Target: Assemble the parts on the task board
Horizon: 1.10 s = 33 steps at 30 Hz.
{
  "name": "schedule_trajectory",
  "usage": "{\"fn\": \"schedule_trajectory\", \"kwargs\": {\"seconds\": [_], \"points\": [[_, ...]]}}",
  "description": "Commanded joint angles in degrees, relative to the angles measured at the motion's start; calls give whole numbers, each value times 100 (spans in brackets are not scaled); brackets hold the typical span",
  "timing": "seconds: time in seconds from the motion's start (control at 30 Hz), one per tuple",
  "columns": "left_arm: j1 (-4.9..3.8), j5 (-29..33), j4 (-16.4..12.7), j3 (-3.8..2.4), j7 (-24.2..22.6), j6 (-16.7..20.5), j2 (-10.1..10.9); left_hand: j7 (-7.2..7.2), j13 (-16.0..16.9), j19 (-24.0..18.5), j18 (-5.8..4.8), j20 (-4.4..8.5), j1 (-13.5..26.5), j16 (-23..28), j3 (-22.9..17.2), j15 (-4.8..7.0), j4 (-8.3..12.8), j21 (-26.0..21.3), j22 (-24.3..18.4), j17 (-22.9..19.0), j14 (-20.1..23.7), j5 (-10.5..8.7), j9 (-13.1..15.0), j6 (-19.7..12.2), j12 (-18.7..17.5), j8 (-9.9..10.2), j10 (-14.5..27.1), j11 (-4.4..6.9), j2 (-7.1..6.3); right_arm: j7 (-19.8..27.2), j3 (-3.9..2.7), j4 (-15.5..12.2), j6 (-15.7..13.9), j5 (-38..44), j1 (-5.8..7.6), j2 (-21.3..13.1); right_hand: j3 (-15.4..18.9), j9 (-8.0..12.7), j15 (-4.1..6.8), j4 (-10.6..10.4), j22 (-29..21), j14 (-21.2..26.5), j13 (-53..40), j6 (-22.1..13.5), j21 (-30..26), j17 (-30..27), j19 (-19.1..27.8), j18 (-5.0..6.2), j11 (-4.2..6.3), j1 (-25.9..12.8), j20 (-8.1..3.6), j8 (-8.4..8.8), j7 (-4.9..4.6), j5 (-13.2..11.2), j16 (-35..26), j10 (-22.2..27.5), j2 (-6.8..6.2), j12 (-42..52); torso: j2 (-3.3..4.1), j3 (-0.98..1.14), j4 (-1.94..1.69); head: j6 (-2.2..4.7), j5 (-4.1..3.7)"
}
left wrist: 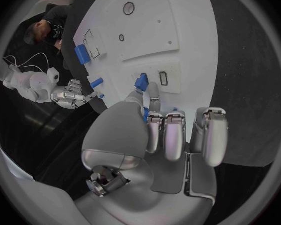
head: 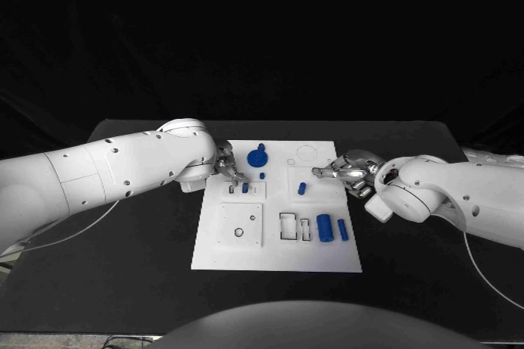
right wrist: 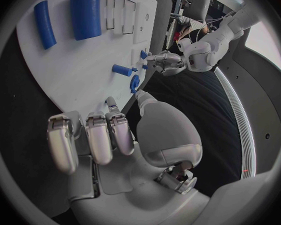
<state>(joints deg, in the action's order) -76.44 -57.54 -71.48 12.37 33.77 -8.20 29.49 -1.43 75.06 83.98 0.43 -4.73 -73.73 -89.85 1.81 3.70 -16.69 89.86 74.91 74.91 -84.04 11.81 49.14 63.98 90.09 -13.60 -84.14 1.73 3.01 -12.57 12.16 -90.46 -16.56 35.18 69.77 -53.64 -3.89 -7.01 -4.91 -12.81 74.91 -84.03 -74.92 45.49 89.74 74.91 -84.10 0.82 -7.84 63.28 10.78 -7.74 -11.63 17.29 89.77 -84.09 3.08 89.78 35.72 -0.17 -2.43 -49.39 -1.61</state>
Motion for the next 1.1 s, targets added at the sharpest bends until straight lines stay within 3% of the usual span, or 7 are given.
{"fn": "schedule_trajectory", "kwargs": {"seconds": [0.03,1.1], "points": [[-2,58,-12,-2,-74,-175,-2,22,1494,602,-43,27,-8,-15,34,15,-5,14,1509,1509,-596,0,6,2,-9,16,-586,22,-68,35,0,-5,33,47,-4,2,33,-10,-23,12,1509,-597,-1508,-25,26,1509,-590,-82,-50,-5,45,-19,-61,37,23,-591,35,22,1,0,3,0,2],[-3,125,-86,-2,-196,-210,136,25,1494,602,-43,28,-22,-15,67,14,3,14,1509,1509,-596,1,5,9,-9,21,-586,22,-112,33,0,21,26,50,-6,11,33,-10,-23,12,1509,-597,-1508,-25,26,1509,-590,-82,-50,-5,45,-19,-61,37,23,-591,35,22,1,0,0,-4,-12]]}}
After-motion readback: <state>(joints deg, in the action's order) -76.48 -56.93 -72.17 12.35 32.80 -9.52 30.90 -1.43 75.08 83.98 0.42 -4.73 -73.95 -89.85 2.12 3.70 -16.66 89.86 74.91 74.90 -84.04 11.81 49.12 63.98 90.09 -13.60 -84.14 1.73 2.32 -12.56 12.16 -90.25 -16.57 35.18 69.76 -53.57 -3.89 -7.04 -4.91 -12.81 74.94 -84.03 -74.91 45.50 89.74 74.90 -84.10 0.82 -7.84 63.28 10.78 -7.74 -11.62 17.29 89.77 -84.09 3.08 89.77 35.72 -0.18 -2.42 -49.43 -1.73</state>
